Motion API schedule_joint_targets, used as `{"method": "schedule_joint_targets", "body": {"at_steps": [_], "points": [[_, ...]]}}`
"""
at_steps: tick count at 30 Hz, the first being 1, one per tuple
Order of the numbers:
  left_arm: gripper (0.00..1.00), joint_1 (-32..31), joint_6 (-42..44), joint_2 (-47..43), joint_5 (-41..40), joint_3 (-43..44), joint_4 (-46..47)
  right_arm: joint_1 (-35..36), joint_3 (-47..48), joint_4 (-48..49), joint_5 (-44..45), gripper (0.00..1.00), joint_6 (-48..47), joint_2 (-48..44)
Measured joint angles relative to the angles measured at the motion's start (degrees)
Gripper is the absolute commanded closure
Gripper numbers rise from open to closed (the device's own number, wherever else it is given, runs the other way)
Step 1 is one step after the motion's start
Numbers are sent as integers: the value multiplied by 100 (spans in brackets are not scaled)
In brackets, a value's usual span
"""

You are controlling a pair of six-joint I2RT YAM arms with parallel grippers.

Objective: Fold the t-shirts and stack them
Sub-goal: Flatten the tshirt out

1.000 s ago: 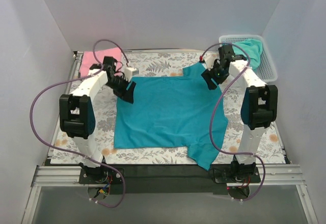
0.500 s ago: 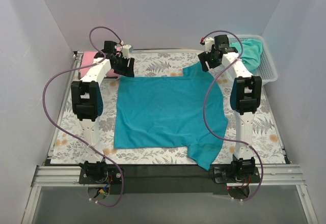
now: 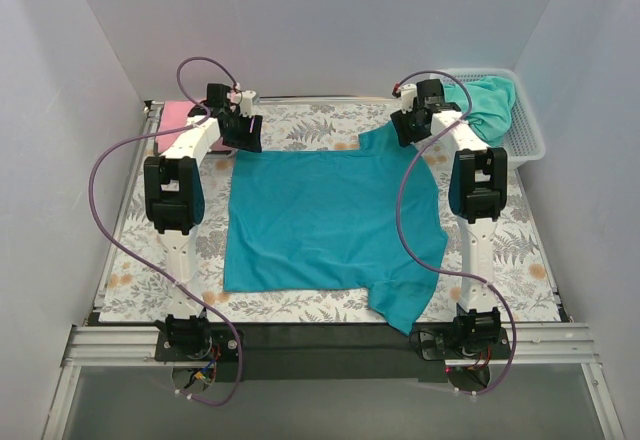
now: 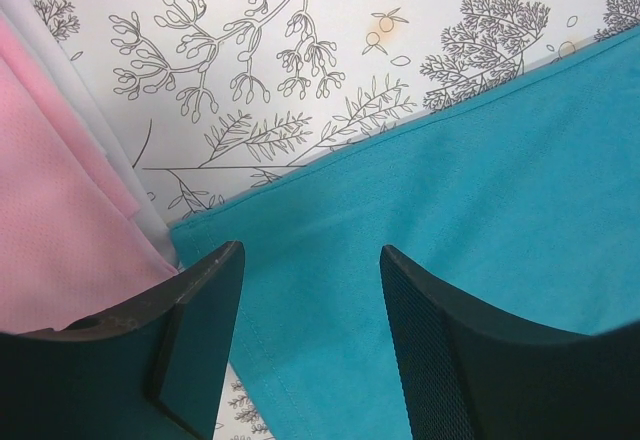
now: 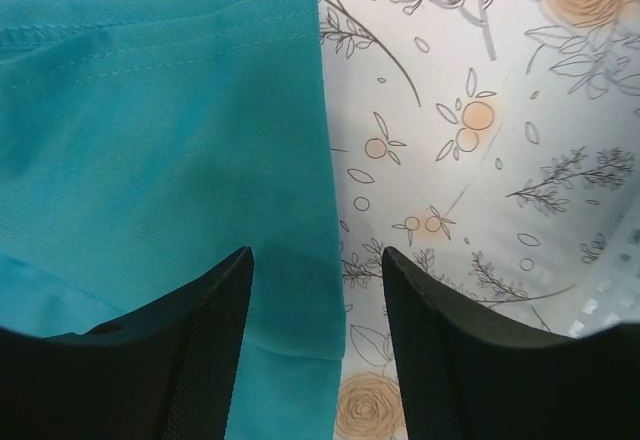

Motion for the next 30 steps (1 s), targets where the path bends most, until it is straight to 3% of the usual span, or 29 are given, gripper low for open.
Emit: {"method": "schedule_joint_targets", "body": {"at_steps": [5, 11, 12, 30], "points": [[47, -81, 234, 17, -173, 35, 22, 0, -2, 109, -63, 59, 55, 157], [51, -343, 761, 245, -623, 210, 66, 7, -28, 131, -175, 96, 35, 164], [52, -387, 833, 310, -654, 238, 66, 7, -37, 138, -190, 99, 31, 164], [59, -393, 1696, 522, -573, 555, 122, -4, -109, 190, -188, 99, -85, 125]]}}
